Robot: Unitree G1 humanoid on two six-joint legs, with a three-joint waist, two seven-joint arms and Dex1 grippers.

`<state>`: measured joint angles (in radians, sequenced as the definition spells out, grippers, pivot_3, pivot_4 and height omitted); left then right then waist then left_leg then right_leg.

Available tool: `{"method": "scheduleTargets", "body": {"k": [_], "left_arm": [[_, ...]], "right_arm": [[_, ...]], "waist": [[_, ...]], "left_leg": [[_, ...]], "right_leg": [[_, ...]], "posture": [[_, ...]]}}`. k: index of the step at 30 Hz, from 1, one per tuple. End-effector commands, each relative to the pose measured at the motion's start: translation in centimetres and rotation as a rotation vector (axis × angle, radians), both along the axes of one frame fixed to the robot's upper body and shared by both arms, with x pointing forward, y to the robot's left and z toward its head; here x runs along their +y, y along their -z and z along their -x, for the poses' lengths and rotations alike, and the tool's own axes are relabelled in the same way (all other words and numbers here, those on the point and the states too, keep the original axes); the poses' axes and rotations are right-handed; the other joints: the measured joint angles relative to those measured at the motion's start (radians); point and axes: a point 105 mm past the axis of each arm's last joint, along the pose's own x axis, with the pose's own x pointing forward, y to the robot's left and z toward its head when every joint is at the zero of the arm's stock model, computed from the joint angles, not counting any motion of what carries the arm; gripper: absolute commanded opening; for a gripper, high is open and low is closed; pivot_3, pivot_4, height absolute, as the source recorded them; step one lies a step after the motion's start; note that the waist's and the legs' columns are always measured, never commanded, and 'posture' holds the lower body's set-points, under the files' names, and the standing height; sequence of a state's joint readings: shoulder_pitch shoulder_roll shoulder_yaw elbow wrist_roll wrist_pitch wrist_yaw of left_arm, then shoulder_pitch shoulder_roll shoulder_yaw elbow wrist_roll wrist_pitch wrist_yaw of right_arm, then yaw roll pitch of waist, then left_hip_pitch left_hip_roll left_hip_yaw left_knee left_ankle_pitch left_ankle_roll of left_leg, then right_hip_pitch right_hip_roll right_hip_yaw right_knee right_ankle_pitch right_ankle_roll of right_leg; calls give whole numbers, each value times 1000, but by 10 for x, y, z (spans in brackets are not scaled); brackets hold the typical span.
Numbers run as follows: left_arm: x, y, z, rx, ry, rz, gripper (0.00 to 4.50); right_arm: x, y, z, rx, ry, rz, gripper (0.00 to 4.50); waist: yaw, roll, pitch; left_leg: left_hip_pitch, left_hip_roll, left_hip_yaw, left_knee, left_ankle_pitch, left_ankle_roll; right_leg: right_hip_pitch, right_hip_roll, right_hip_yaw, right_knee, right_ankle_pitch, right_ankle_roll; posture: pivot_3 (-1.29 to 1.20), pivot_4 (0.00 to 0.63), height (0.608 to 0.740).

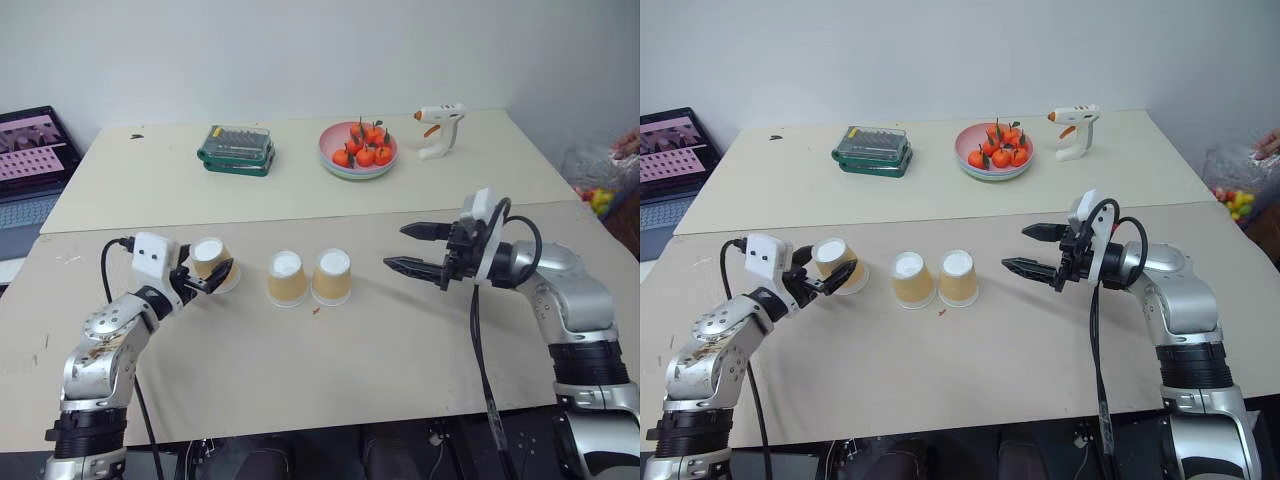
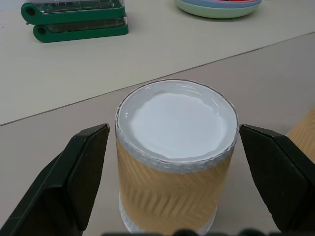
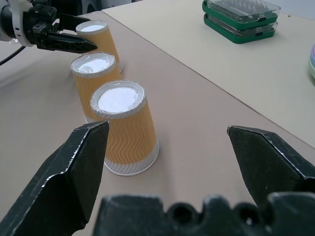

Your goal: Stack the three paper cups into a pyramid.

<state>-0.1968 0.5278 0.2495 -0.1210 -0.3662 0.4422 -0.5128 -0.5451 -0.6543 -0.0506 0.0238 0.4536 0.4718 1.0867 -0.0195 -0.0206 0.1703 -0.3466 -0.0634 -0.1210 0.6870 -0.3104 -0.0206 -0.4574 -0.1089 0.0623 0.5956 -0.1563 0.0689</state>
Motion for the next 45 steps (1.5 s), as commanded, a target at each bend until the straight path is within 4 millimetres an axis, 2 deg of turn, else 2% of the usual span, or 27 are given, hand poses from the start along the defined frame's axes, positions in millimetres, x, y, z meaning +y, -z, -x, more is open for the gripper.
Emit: {"method": "scheduleTargets", "body": {"k": [1,6,9,11,15,18,23,39,43,45], "left_arm": [[-2,-16,9,-81,16,2,4500],[-6,-18,18,-99,43,17,4500],[4,-11,10,-70,-45,-39,4500],[-1,-13,13,-76,14,14,4500],[6,-10,2,-56,-49,-37,4500],[-5,-19,11,-99,48,30,4500],[5,-7,2,-54,-34,-48,4500],[6,-6,-3,-56,-59,-6,4500],[4,-5,-3,-55,-60,1,4500],[-5,-9,1,-75,7,37,4500]], "right_arm": [[1,-13,1,-58,-11,-1,4483],[1,-13,1,-54,-10,-1,4483],[1,-13,1,-53,-9,-1,4483],[1,-12,1,-51,-7,0,4483],[2,-11,0,-48,-7,-4,4483],[2,-11,0,-47,-7,-4,4483],[3,-12,0,-50,-11,-2,4483],[2,-9,3,-44,-11,5,4483],[2,-10,2,-47,-9,5,4483],[2,-10,2,-48,-8,6,4483]], "waist": [[-2,0,0],[1,0,0],[2,0,0],[2,0,0],[3,0,0],[0,0,0],[-1,0,0],[2,0,0],[1,0,0],[1,0,0]], "left_leg": [[0,0,0,0,0,0],[0,0,0,0,0,0],[0,0,1,0,0,0],[0,0,1,1,0,0],[0,0,1,1,0,0],[0,0,1,1,0,0],[0,1,1,2,0,1],[-1,1,2,6,-1,2],[-1,1,2,6,-1,2],[-1,1,2,6,-1,2]], "right_leg": [[0,0,0,0,0,0],[0,0,0,0,0,0],[0,0,0,0,1,0],[0,0,0,0,1,0],[1,0,0,0,1,0],[1,0,0,0,1,0],[0,0,0,0,1,0],[1,0,0,0,2,1],[1,0,0,0,2,1],[1,0,0,0,2,1]], "posture": [[0,150,725],[0,150,725],[0,150,725],[0,150,725],[0,150,725],[0,150,725],[0,150,725],[0,150,725],[0,150,725],[0,150,725]]}}
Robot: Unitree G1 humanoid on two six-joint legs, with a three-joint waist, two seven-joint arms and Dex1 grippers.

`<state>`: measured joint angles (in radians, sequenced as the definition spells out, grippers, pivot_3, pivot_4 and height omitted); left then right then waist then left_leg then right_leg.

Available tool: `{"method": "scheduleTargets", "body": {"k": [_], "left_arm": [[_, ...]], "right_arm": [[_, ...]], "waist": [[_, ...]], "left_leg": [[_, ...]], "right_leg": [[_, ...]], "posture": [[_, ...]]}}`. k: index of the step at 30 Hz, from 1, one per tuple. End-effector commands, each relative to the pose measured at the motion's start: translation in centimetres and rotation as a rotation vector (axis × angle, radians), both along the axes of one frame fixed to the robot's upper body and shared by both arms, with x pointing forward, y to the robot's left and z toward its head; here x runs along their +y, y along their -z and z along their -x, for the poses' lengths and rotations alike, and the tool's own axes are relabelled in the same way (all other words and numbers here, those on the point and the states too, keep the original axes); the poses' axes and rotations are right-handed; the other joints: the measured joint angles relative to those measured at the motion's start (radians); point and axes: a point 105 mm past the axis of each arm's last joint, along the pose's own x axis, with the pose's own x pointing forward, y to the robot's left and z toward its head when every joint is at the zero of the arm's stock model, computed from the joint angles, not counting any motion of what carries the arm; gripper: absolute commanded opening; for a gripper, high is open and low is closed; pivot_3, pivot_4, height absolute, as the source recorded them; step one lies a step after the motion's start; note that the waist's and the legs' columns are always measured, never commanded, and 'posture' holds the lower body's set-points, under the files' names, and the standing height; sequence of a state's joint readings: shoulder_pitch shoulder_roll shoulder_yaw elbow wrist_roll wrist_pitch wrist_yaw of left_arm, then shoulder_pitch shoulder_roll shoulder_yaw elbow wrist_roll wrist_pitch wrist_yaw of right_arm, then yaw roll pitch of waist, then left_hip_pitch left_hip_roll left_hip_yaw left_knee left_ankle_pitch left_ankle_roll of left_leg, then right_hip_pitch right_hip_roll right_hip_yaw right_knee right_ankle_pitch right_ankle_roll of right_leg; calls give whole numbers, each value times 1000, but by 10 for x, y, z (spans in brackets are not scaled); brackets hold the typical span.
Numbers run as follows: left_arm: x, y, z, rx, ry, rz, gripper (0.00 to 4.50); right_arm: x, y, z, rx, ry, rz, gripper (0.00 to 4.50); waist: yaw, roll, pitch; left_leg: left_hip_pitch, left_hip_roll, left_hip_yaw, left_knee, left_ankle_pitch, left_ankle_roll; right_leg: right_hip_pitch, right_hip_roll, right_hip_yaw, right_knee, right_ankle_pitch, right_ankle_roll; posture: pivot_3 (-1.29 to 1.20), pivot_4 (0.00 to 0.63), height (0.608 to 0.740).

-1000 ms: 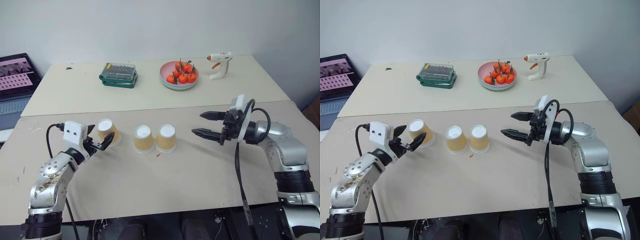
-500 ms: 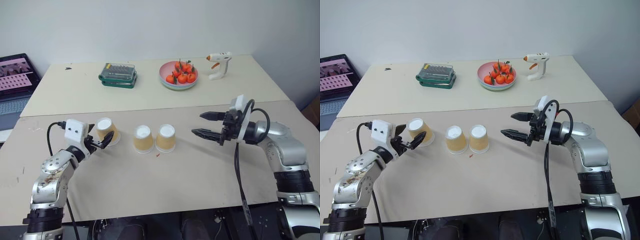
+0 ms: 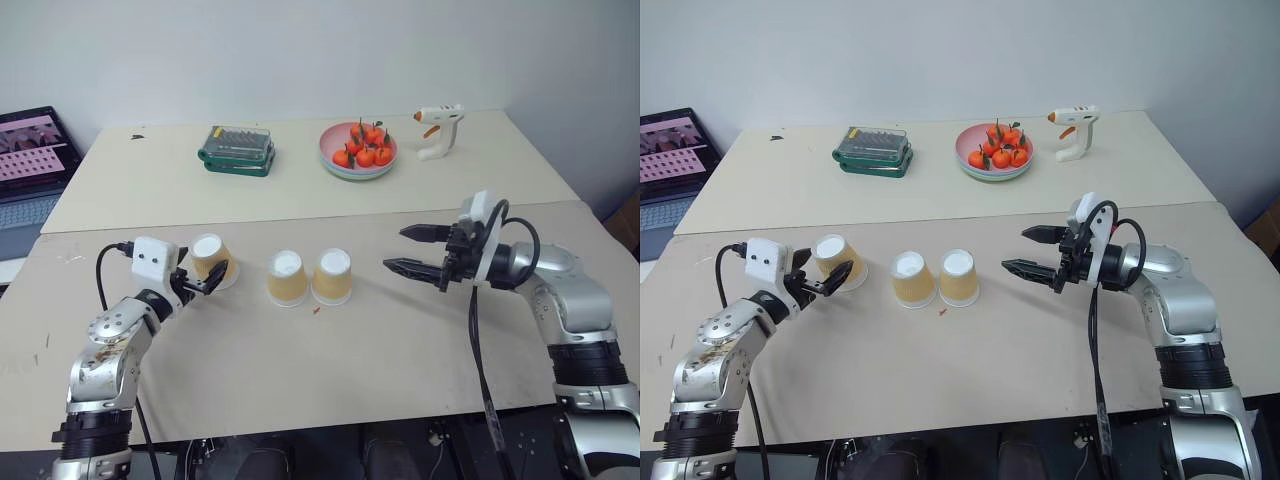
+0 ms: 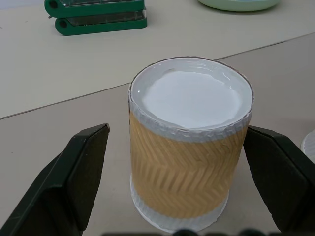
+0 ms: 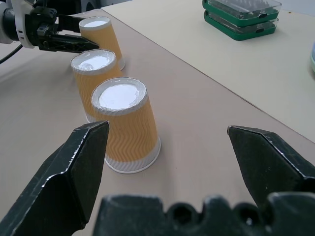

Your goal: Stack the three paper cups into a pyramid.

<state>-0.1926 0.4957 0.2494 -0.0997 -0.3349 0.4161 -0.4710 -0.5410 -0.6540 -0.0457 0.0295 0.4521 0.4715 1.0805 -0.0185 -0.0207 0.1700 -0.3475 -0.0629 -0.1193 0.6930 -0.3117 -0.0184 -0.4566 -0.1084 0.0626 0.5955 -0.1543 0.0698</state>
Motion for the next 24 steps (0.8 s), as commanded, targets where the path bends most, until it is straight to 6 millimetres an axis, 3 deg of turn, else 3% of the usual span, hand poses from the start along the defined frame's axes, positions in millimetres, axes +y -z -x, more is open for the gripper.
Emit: {"method": "scheduleTargets", "body": {"k": [1,6,14,16,20,24], "left_arm": [[-12,-17,6,-77,80,34,4500],[-7,-10,0,-38,26,-12,4500],[-7,-18,-6,-58,38,13,4500],[-16,-23,0,-76,113,49,4500],[-7,-13,-5,-46,22,-8,4500],[-10,-12,-2,-49,24,1,4500]], "right_arm": [[3,-13,3,-59,-16,3,4483],[3,-12,3,-60,-12,-1,4483],[3,-15,2,-65,-6,-14,4483],[3,-12,3,-58,-9,-9,4483],[3,-12,2,-57,-10,-7,4483],[4,-13,1,-58,-17,-2,4483]], "waist": [[0,0,0],[0,0,0],[0,0,0],[-2,0,0],[-2,0,0],[0,0,0]], "left_leg": [[0,0,0,0,0,0],[0,0,0,0,0,0],[-1,0,0,1,0,0],[-1,0,0,1,0,1],[-1,0,0,1,0,1],[-1,0,0,1,0,1]], "right_leg": [[0,0,0,0,0,0],[0,0,0,0,0,0],[0,0,0,0,0,0],[0,0,0,0,0,0],[0,0,0,0,0,0],[0,0,0,0,0,0]], "posture": [[0,150,725],[0,150,725],[0,150,725],[0,150,725],[0,150,725],[0,150,725]]}}
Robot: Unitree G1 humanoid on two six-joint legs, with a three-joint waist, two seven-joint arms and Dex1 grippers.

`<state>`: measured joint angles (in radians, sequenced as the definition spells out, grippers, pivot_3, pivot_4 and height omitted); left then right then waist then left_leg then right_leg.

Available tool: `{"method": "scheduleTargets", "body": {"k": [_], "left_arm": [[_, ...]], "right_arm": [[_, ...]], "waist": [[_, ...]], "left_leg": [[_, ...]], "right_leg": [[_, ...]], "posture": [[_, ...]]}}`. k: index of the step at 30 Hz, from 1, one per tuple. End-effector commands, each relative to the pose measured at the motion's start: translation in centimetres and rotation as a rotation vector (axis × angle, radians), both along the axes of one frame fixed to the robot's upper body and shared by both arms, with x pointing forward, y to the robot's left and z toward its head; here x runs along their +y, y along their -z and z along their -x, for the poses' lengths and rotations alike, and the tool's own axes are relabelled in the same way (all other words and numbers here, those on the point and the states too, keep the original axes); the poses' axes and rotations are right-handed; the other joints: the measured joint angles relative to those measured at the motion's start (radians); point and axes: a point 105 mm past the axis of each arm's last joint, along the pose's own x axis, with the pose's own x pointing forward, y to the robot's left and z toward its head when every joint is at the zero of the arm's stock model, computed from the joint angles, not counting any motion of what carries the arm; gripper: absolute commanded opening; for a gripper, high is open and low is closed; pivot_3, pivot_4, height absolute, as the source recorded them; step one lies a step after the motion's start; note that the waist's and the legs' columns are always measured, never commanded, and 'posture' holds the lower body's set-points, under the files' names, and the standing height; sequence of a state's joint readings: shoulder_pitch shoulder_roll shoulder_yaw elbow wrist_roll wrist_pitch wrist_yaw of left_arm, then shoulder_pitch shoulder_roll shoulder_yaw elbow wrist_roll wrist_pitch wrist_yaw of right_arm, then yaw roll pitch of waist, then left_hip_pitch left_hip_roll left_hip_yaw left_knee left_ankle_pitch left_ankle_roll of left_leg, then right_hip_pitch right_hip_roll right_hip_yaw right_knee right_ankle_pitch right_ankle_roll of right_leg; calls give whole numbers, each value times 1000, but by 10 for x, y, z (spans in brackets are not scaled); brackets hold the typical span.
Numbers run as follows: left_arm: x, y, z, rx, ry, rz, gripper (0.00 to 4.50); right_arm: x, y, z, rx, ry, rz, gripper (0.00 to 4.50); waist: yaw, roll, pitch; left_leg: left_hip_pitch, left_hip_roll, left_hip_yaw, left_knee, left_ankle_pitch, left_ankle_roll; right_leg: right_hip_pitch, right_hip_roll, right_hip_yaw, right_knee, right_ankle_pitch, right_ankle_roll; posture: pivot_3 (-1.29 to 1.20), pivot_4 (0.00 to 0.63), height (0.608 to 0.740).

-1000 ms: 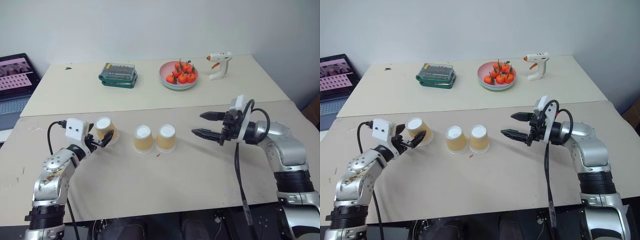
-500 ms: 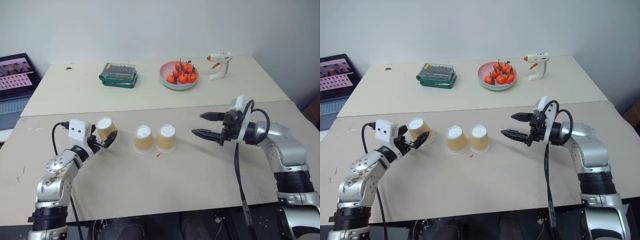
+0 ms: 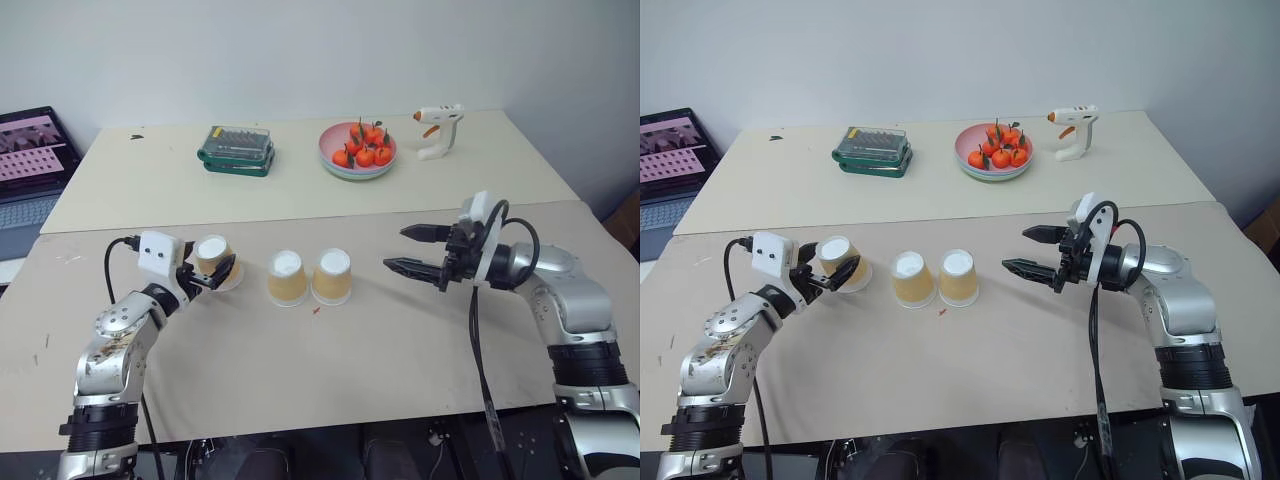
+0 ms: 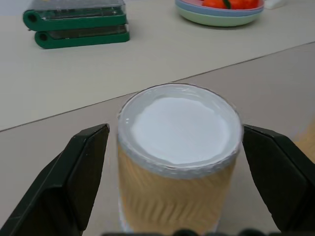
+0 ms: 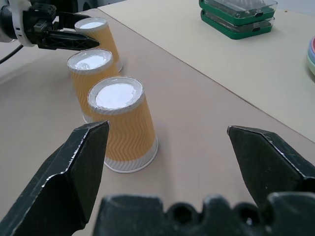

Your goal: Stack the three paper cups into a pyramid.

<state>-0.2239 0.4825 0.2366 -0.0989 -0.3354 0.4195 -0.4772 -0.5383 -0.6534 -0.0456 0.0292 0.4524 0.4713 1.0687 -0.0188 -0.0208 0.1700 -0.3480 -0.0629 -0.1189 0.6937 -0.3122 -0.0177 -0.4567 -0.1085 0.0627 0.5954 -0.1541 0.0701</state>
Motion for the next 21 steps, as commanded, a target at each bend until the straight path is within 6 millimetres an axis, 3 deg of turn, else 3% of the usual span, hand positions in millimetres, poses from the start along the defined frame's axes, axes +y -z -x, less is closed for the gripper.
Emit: {"method": "scheduleTargets", "body": {"k": [1,8,11,14,17,20,21], "left_arm": [[-1,-5,3,-27,-4,-11,4500],[-1,-3,9,-28,-5,4,4500],[-5,-8,11,-50,28,31,3806],[-8,-8,13,-40,38,38,2644],[-4,-5,9,-7,10,75,1917],[-3,-5,7,3,0,72,1917],[-3,-5,7,3,-3,59,2301]], "right_arm": [[4,-14,3,-56,-32,0,4483],[4,-12,4,-50,-38,7,4483],[5,-12,3,-50,-41,7,4500],[6,-12,3,-51,-43,6,4500],[7,-12,3,-50,-46,5,4500],[8,-12,4,-49,-48,4,4500],[8,-12,4,-49,-48,4,4500]], "waist": [[0,0,0],[2,0,0],[2,0,0],[0,0,0],[1,0,0],[1,0,0],[1,0,0]], "left_leg": [[0,0,0,0,0,0],[0,0,0,0,0,0],[0,0,0,0,0,0],[0,0,0,0,0,0],[0,0,0,0,0,0],[0,0,0,0,0,0],[0,0,0,0,0,0]], "right_leg": [[0,0,0,0,0,0],[0,0,0,0,0,0],[0,0,0,0,0,0],[0,0,0,0,0,0],[0,0,0,0,0,0],[0,0,0,0,0,0],[0,0,0,0,0,0]], "posture": [[0,150,725],[0,150,725],[0,150,725],[0,150,725],[0,150,725],[0,150,725],[0,150,725]]}}
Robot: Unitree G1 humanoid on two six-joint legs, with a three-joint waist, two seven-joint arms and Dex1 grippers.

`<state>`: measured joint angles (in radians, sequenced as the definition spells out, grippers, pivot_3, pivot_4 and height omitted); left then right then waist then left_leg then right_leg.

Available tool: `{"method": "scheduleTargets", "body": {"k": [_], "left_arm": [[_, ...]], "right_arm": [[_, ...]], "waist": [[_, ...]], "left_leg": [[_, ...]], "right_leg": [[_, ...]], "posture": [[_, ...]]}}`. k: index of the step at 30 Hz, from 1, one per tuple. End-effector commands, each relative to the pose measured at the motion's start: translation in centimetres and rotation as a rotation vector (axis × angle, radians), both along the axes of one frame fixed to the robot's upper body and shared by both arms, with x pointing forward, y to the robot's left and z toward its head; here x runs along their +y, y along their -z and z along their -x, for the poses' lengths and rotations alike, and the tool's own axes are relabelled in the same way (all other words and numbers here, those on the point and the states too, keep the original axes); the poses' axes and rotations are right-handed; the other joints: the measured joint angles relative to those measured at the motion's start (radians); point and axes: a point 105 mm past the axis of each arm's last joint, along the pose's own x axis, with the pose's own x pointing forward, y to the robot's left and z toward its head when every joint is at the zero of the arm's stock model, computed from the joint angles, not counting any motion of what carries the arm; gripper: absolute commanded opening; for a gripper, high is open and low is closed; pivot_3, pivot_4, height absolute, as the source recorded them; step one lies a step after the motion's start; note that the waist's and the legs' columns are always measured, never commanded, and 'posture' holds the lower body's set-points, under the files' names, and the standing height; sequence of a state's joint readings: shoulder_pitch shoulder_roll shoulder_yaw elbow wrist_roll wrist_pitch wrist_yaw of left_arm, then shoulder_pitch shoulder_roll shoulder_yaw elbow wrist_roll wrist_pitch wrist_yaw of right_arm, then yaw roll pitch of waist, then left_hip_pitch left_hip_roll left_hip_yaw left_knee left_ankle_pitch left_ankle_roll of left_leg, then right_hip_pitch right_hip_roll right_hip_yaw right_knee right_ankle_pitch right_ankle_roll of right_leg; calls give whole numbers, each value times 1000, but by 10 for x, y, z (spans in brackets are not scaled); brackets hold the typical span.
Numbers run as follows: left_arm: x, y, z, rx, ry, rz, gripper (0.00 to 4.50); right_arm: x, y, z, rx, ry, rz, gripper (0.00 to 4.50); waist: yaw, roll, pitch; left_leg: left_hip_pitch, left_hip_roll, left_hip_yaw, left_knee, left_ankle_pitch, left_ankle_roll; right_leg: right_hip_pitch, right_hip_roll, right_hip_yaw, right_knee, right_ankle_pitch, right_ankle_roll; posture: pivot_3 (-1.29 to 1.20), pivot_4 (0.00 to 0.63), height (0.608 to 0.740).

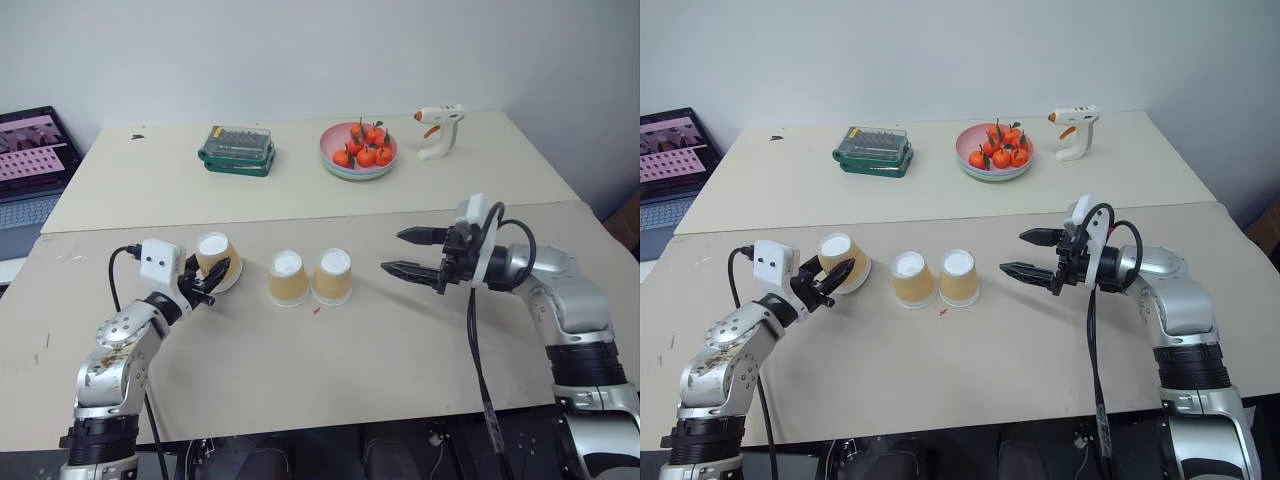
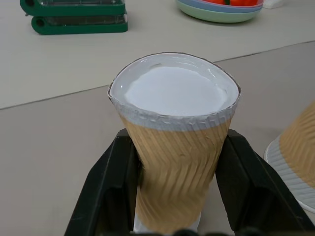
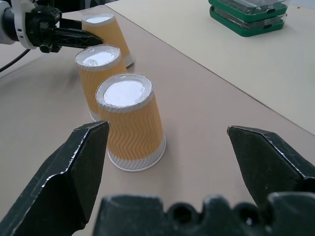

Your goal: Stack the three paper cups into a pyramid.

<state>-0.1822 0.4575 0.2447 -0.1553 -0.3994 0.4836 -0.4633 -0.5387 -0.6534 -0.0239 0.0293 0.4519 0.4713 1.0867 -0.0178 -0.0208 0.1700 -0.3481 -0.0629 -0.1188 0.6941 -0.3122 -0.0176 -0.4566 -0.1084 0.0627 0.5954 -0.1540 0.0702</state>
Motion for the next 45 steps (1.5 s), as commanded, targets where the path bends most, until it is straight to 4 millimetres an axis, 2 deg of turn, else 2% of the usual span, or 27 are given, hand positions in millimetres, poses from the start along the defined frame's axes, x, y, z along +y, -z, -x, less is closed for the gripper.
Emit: {"method": "scheduleTargets", "body": {"k": [1,3,15,28,32,38,40,45], "left_arm": [[4,-10,-2,-24,-24,-7,2726],[3,-11,-2,-23,-13,0,3262],[16,-16,-8,-39,-78,-22,3262],[15,-18,-15,-64,-77,-62,3262],[16,-27,-18,-92,-83,-52,3262],[8,-55,-30,-150,-71,-21,3262],[5,-54,-31,-147,-60,-37,3262],[9,-36,-23,-95,-60,-70,3262]], "right_arm": [[3,-16,1,-63,-17,-10,4500],[3,-15,1,-61,-17,-11,4500],[5,-14,2,-55,-21,-16,4500],[6,-17,0,-58,-23,-14,4500],[6,-17,-1,-58,-25,-13,4500],[8,-18,-2,-62,-33,-15,4500],[9,-18,-2,-64,-32,-15,4500],[7,-18,-1,-64,-31,-14,4500]], "waist": [[-1,0,0],[0,0,0],[0,0,0],[0,0,0],[1,0,0],[2,0,0],[0,0,0],[-11,0,0]], "left_leg": [[0,0,0,0,0,0],[0,0,0,0,0,0],[0,0,0,0,0,0],[0,0,0,0,0,0],[0,0,0,0,0,0],[-1,0,0,0,0,0],[-1,0,0,0,0,0],[-1,0,0,0,0,0]], "right_leg": [[0,0,0,0,0,0],[0,0,0,0,0,0],[0,0,0,0,0,0],[0,0,0,0,0,0],[0,0,0,0,0,0],[0,0,0,0,0,0],[0,0,0,0,0,0],[0,0,0,0,0,0]], "posture": [[0,150,725],[0,150,725],[0,150,725],[0,150,725],[0,150,725],[0,150,725],[0,150,725],[0,150,725]]}}
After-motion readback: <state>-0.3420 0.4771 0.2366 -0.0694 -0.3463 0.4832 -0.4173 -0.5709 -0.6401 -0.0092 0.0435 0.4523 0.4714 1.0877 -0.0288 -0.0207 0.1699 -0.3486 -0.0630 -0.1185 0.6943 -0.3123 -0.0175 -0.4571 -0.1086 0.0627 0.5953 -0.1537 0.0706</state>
